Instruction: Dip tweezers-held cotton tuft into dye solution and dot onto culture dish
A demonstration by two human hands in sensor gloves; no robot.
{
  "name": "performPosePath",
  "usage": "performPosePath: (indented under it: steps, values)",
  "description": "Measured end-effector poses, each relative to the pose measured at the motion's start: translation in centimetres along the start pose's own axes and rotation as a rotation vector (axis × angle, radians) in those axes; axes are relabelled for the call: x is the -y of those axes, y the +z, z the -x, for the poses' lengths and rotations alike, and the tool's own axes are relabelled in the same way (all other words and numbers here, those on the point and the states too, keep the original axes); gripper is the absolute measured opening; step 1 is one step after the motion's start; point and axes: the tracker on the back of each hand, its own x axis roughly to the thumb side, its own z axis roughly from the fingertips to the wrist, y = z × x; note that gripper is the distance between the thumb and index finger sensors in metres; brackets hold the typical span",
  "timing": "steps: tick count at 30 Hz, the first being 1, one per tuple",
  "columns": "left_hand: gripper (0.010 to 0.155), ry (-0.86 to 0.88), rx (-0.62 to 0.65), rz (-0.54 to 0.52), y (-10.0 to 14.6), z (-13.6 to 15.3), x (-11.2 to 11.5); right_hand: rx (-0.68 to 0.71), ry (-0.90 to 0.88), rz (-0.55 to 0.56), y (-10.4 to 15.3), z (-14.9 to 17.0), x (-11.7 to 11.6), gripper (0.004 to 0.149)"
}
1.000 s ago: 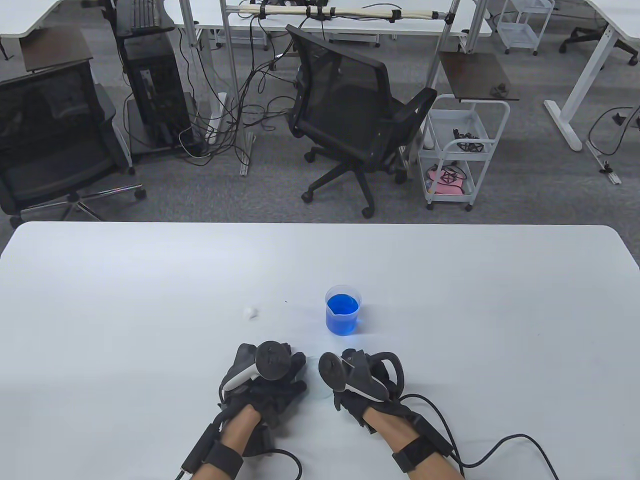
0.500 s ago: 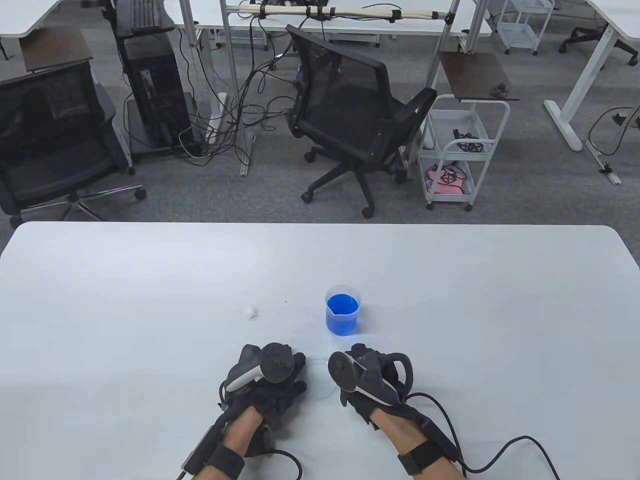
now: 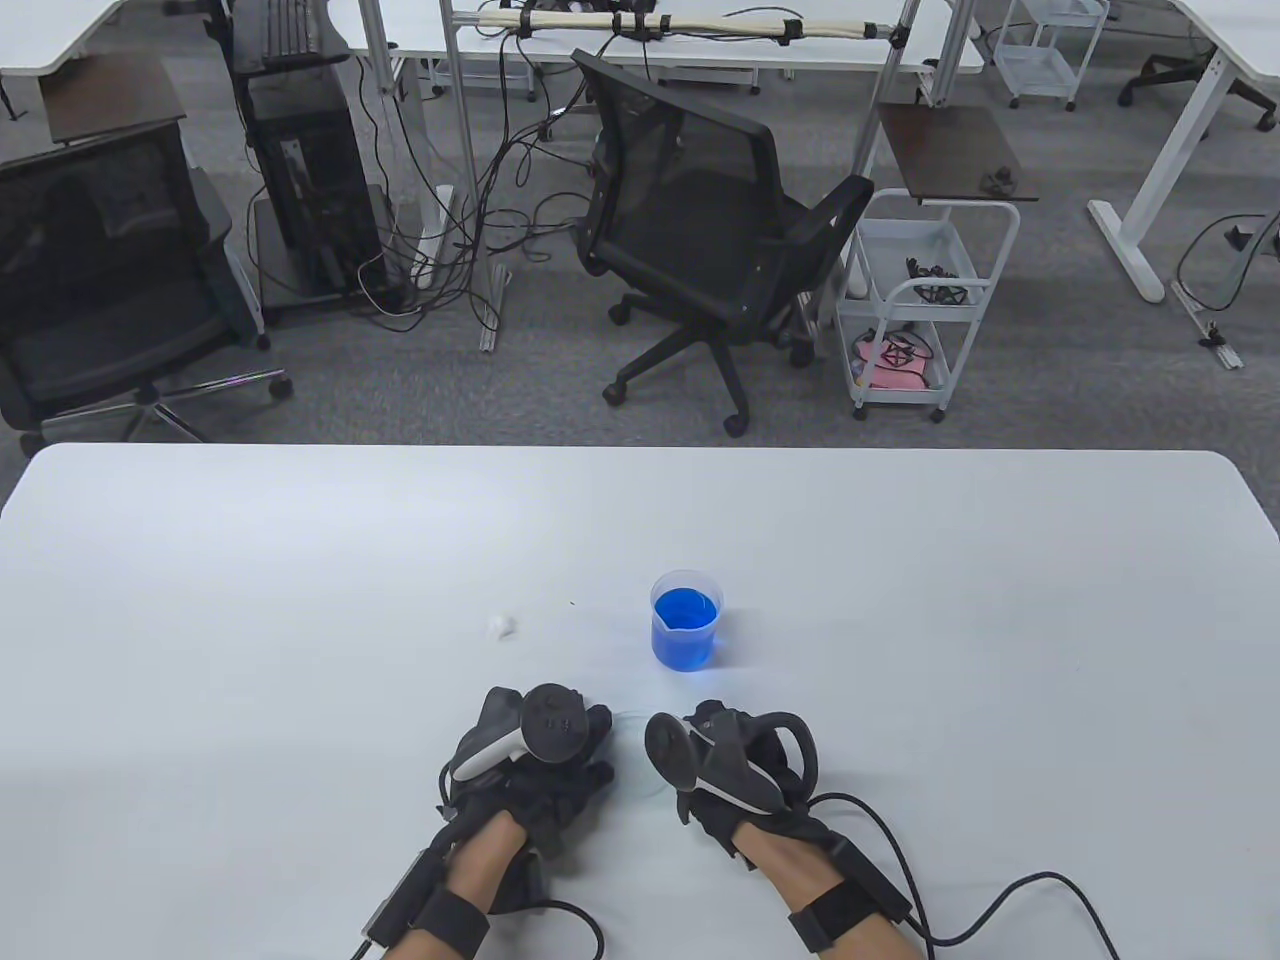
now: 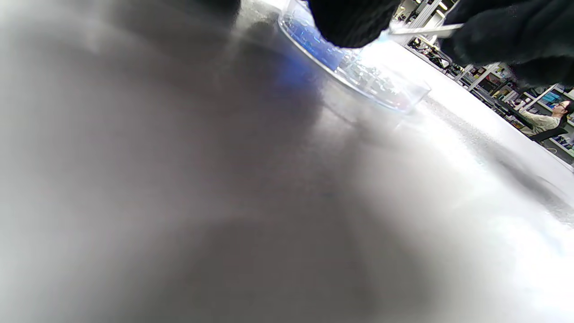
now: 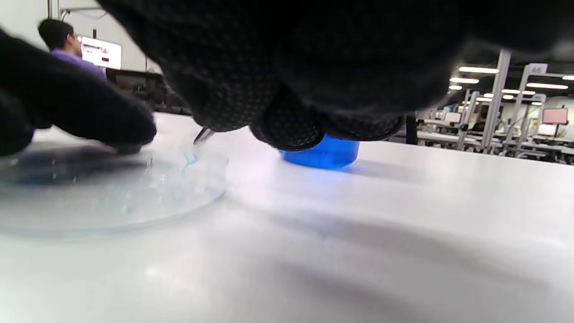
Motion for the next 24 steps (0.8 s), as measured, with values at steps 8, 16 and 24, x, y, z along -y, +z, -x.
performPosePath:
  steps: [8,16,24]
  values:
    - [0.066,-0.002,-0.005,0.002,0.0,0.0,0.0,0.029,0.038,-0.039,0.8,-0.4,-0.8,0.039]
    - [0.067,-0.008,-0.015,0.000,0.0,0.0,0.0,0.038,0.043,-0.030,0.7,-0.8,-0.7,0.039]
    - [0.067,0.004,-0.014,-0.001,0.0,0.1,-0.1,0.041,-0.006,0.024,1.9,-0.5,1.1,0.040]
